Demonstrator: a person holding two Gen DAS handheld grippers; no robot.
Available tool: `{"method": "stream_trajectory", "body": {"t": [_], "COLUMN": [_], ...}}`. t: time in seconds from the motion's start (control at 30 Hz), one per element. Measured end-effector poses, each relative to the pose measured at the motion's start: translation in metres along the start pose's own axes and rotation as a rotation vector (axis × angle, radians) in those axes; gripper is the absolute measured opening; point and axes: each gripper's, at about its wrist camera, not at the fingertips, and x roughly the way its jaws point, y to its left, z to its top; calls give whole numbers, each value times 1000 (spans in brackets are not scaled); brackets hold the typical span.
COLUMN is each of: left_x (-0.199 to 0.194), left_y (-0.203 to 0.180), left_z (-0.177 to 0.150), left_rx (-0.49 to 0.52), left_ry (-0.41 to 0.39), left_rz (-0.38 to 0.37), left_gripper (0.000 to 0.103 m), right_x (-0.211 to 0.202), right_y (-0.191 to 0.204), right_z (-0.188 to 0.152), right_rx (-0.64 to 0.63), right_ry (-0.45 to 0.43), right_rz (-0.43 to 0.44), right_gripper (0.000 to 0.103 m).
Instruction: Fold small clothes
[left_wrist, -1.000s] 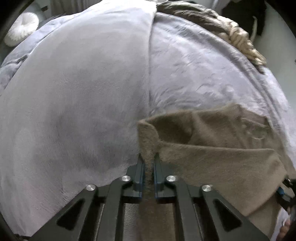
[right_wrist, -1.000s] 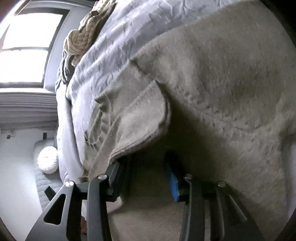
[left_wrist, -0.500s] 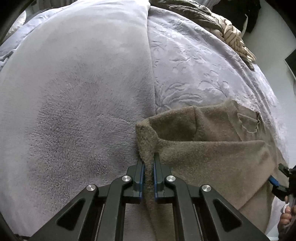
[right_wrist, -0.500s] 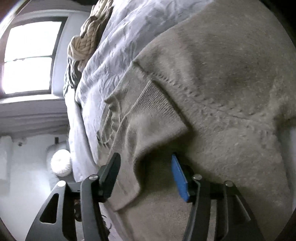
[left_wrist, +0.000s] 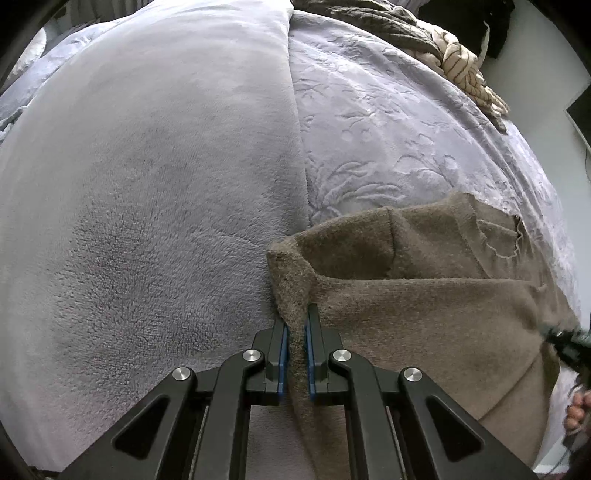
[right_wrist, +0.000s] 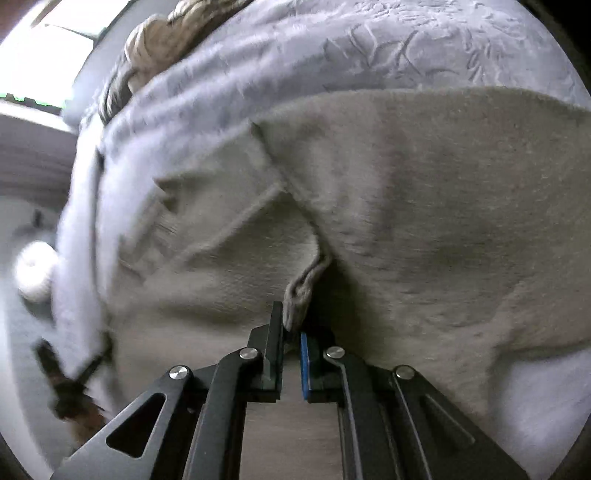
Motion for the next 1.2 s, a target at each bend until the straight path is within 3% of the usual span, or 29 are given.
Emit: {"method": "stream_trajectory", "body": {"t": [0.1, 0.2, 0.37, 0.5, 0.57, 0.67, 0.87, 1.03, 1.1, 1.2], "left_x": [-12, -36, -63, -51, -35, -15, -16, -23, -23, -23], "left_y": [1, -1, -19, -51, -60, -57, -46, -56, -69, -90], "left_z": [-4, -10, -32, -50, -59, -75, -80, -81, -80, -79], "left_rx": [-2, 12, 53, 117, 119, 92, 94, 85, 91, 97], "left_ry": [-12, -46, -38, -9, 20, 49, 44, 51, 55, 61], "left_rz": [38, 127, 74, 47, 78, 104, 71, 122, 140, 116], "left_gripper": [13, 13, 13, 13, 13, 13, 13, 13, 13, 13], "right_x": [-18, -35, -57, -50, -41, -18, -20, -37, -41, -44], "right_y": [-5, -14, -3, 27, 35, 31, -10, -27, -29, -30], "right_z": [-5, -8, -12, -9, -8, -9, -16, -22, -25, -30], "right_rx": [-18, -17, -72, -171, -193, -225, -115, -67, -46, -19], "right_ry": [-27, -45, -93, -103, -92, -52, -19, -17, -16, -15], "right_rz": [-54, -87, -25, -21, -29, -134, -113, -56, -36, -11], "right_gripper": [16, 16, 16, 16, 16, 16, 16, 17, 20, 35]}}
